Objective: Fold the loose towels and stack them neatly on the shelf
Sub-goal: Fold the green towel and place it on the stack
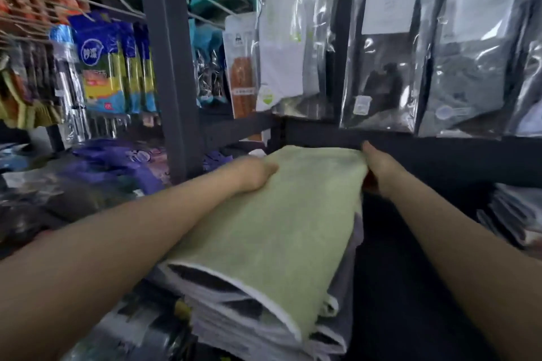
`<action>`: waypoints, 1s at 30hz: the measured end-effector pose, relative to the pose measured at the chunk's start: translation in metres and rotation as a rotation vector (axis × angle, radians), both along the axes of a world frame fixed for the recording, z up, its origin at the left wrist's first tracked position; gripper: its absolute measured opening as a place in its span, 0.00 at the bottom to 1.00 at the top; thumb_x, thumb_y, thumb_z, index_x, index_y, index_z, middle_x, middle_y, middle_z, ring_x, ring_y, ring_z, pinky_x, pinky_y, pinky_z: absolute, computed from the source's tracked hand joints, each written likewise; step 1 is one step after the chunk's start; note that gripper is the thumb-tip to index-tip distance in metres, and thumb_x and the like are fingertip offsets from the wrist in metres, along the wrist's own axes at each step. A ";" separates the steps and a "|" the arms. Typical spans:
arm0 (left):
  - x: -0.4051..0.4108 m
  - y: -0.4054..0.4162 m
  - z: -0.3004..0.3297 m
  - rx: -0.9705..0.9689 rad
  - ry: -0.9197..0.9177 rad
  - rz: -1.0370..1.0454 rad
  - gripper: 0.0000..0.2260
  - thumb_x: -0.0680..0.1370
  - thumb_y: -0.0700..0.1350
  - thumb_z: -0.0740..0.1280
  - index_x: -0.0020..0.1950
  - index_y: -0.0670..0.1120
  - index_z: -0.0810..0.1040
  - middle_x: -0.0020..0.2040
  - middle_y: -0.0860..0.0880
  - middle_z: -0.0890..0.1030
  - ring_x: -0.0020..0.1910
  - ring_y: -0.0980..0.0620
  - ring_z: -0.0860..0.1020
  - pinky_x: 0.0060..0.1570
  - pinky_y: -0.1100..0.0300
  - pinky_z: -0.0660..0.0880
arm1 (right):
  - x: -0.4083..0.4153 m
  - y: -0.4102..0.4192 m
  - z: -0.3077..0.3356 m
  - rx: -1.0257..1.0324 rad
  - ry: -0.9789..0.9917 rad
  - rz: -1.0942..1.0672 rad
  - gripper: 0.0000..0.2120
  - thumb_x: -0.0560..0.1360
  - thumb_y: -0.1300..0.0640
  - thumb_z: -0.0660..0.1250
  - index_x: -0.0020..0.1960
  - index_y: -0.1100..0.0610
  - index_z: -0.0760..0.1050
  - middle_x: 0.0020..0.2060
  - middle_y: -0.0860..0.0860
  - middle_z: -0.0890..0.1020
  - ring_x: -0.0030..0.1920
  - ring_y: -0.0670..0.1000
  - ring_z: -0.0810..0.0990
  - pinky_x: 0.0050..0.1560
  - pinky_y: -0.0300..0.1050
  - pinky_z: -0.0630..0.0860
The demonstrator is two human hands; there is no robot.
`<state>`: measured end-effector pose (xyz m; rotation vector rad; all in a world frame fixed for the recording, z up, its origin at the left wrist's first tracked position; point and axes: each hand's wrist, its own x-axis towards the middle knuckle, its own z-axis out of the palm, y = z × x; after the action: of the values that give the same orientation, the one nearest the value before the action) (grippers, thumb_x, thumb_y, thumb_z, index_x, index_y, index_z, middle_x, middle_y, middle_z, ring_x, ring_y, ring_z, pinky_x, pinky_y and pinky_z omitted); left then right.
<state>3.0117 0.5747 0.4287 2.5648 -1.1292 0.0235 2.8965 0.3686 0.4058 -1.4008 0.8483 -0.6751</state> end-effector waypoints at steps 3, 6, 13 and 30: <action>0.008 -0.003 -0.002 -0.014 0.001 0.068 0.19 0.82 0.49 0.54 0.61 0.36 0.73 0.62 0.38 0.74 0.60 0.41 0.73 0.49 0.59 0.67 | -0.003 -0.011 -0.012 0.004 -0.018 -0.014 0.08 0.73 0.56 0.67 0.36 0.56 0.73 0.29 0.52 0.75 0.28 0.49 0.73 0.27 0.37 0.70; 0.014 -0.009 0.006 -0.080 -0.038 0.076 0.16 0.81 0.45 0.55 0.61 0.36 0.73 0.60 0.38 0.76 0.59 0.41 0.74 0.48 0.59 0.66 | 0.003 -0.021 -0.009 0.061 -0.203 -0.039 0.11 0.73 0.61 0.69 0.34 0.59 0.71 0.18 0.50 0.71 0.18 0.45 0.66 0.18 0.30 0.60; 0.019 -0.030 0.027 -0.250 -0.229 0.140 0.16 0.82 0.41 0.52 0.66 0.34 0.61 0.62 0.33 0.72 0.58 0.37 0.74 0.49 0.53 0.68 | 0.023 -0.019 0.013 0.152 -0.505 -0.111 0.18 0.73 0.64 0.68 0.61 0.67 0.73 0.50 0.60 0.81 0.48 0.57 0.81 0.55 0.50 0.77; -0.092 0.095 -0.035 -0.321 -0.393 -0.708 0.38 0.67 0.68 0.65 0.71 0.50 0.64 0.70 0.56 0.64 0.68 0.61 0.62 0.66 0.68 0.59 | -0.093 0.107 -0.020 -1.139 -0.148 0.314 0.03 0.75 0.56 0.66 0.42 0.51 0.74 0.35 0.41 0.77 0.35 0.38 0.75 0.39 0.30 0.69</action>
<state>2.9192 0.6694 0.3933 1.8074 -1.9364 0.5059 2.8031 0.4754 0.3853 -2.3797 0.0379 -1.0599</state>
